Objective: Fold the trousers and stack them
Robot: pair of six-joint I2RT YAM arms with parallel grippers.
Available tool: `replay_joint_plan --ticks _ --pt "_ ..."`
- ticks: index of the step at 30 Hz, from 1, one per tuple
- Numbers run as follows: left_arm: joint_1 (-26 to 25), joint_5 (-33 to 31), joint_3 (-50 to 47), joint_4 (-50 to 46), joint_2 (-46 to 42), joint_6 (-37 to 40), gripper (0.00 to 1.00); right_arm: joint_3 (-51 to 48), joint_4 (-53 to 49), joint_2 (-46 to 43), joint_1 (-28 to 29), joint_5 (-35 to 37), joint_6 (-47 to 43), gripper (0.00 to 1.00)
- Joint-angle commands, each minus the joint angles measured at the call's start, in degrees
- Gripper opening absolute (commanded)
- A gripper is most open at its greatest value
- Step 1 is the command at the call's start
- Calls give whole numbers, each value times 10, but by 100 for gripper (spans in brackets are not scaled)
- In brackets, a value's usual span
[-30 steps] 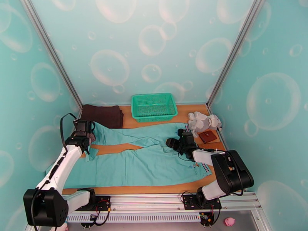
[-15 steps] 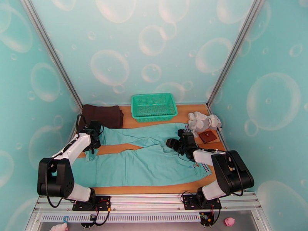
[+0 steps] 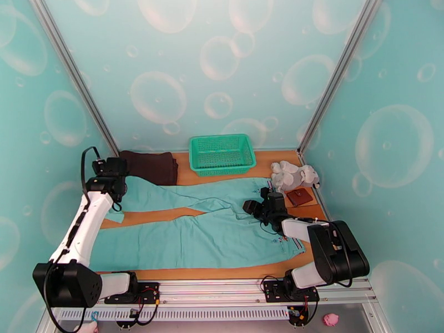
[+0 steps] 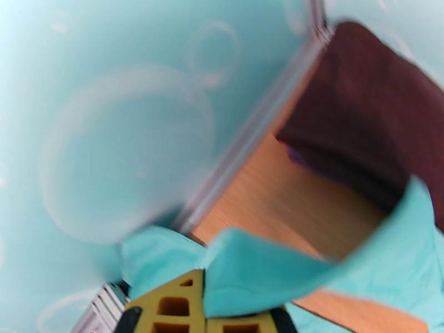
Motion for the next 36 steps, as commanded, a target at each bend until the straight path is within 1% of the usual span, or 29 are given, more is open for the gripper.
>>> replay_joint_plan --ticks 1,3,5,7,8,10,13,17,20,22,23,24,25,26,27,28,30,33,36 --pt "31 -60 3 49 7 118 0 -20 -35 -8 -6 55 -11 65" --pt "47 -59 -12 100 19 164 0 -30 -36 -23 -6 66 -3 65" --pt "60 -55 -15 120 48 174 0 -34 -47 -34 -4 89 3 65" --pt "67 -60 -10 117 88 173 0 -38 -51 -40 -5 96 5 64" --pt "71 -84 -7 118 109 168 0 -40 -50 -43 -4 98 6 64" --pt "84 -94 9 118 152 153 0 -42 -53 -48 -4 104 5 64" --pt "105 -85 30 133 209 144 0 -49 -57 -57 -5 123 0 65" --pt "121 -82 53 133 284 127 0 -58 -40 -71 -4 104 -2 65" --pt "135 -81 62 154 320 129 0 -60 -34 -88 -3 88 -15 65" --pt "142 -67 82 150 343 126 2 -60 -32 -103 3 83 -23 65" --pt "142 -45 93 151 354 125 4 -56 -38 -109 6 89 -26 65" --pt "143 -44 100 157 361 125 7 -53 -43 -114 10 92 -29 65" --pt "142 -45 107 168 369 128 21 -49 -47 -119 12 93 -30 65" --pt "142 -48 113 180 376 130 39 -45 -50 -124 15 93 -32 65" --pt "142 -52 119 193 383 132 47 -43 -52 -128 18 92 -33 66" --pt "141 -58 124 216 387 139 52 -39 -53 -131 23 91 -35 66" --pt "140 -54 125 276 383 153 58 -25 -57 -136 35 93 -43 66" --pt "135 -6 103 347 338 145 60 13 -87 -130 56 93 -64 66" --pt "119 78 60 365 263 117 62 58 -116 -124 83 113 -88 66"
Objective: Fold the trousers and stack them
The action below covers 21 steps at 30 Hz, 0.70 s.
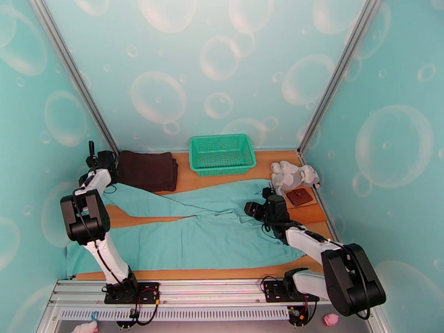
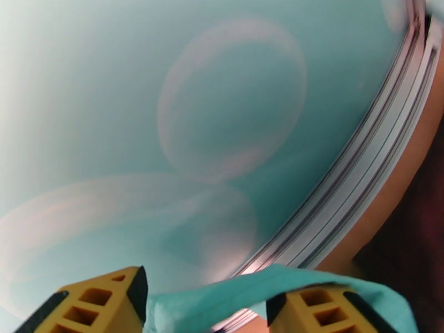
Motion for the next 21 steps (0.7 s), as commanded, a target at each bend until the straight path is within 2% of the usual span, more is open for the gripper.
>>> replay_joint_plan --ticks 1,3,5,8,11,14,18,21 --pt "-19 91 -30 59 -106 -38 63 54 -32 2 29 33 -46 67" --pt "-29 111 -36 25 -149 -79 63 69 -24 7 40 42 -51 68" --pt "-33 164 -62 6 -191 -102 63 82 -12 25 45 38 -52 69" --pt "-43 202 -118 3 -233 -138 64 132 -27 89 47 15 -67 69" --pt "-88 249 -160 -38 -264 -191 64 189 -48 168 49 -3 -78 69" --pt "-145 322 -264 -29 -306 -216 63 226 -56 233 52 -16 -73 68" --pt "-190 335 -384 -32 -338 -246 63 248 -47 275 61 -7 -72 68" --pt "-205 328 -404 -31 -327 -272 63 271 -50 306 65 0 -68 68"
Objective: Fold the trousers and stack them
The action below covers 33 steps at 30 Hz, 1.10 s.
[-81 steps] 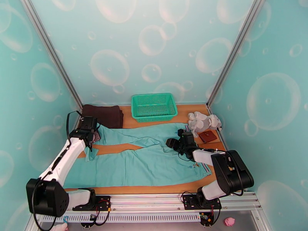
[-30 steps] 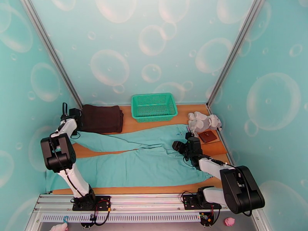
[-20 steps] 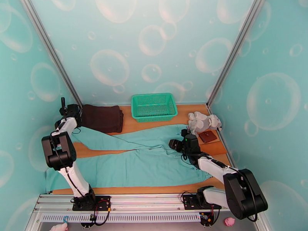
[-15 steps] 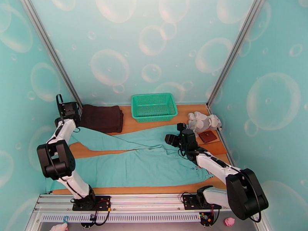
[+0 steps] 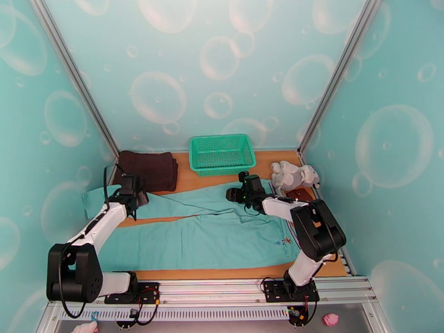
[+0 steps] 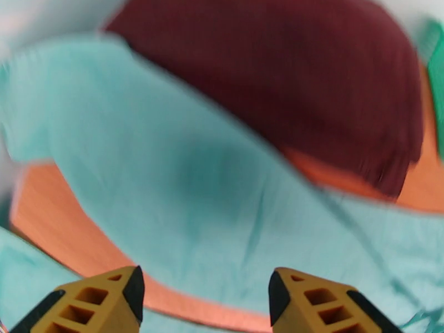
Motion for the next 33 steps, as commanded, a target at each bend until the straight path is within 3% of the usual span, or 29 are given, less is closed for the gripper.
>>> replay_joint_plan --ticks 1,9,13,19,29,33 --pt "-5 14 -3 9 -4 -50 63 33 0 33 5 1 -7 68" --pt "5 26 -11 173 79 -57 60 55 19 93 3 -9 3 68" --pt "15 15 10 115 132 -93 60 54 18 102 -5 -5 5 67" --pt "37 -1 -59 100 91 -180 60 46 23 104 -34 3 20 67" --pt "67 52 -56 51 84 -184 59 26 63 90 -68 31 10 67" --pt "65 26 -42 0 25 -178 60 22 60 72 -64 69 -5 67"
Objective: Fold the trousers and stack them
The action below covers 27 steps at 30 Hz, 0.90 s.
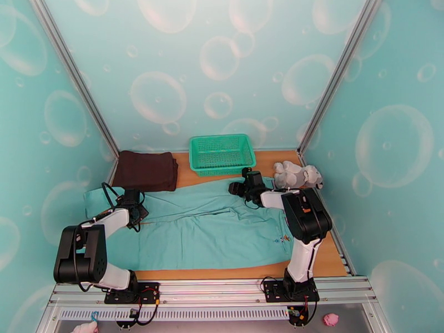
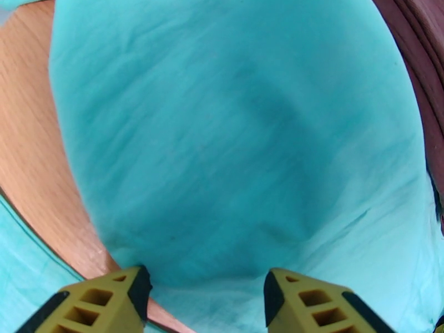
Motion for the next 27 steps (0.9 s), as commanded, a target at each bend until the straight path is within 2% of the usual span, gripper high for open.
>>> replay_joint_plan --ticks 1,4,7,11,14,20,23,27 --pt "3 -13 11 -85 -61 0 60 -17 -22 -15 -4 80 -13 67" --pt "11 -55 23 -124 -120 7 60 -22 -23 -38 19 144 -40 67" --pt "13 -64 37 -106 -153 30 60 -29 -19 -72 52 201 -61 68" --pt "12 -5 45 -32 -83 63 60 -43 -16 -121 101 236 -71 70" --pt "-12 52 62 26 8 75 59 -56 -28 -152 115 205 -63 70" --pt "-92 37 78 53 65 50 59 -92 -59 -212 115 142 -42 71" --pt "-133 92 70 79 56 61 59 -94 -88 -235 108 99 -39 71" --pt "-177 205 76 127 53 86 59 -86 -107 -247 97 35 -48 71"
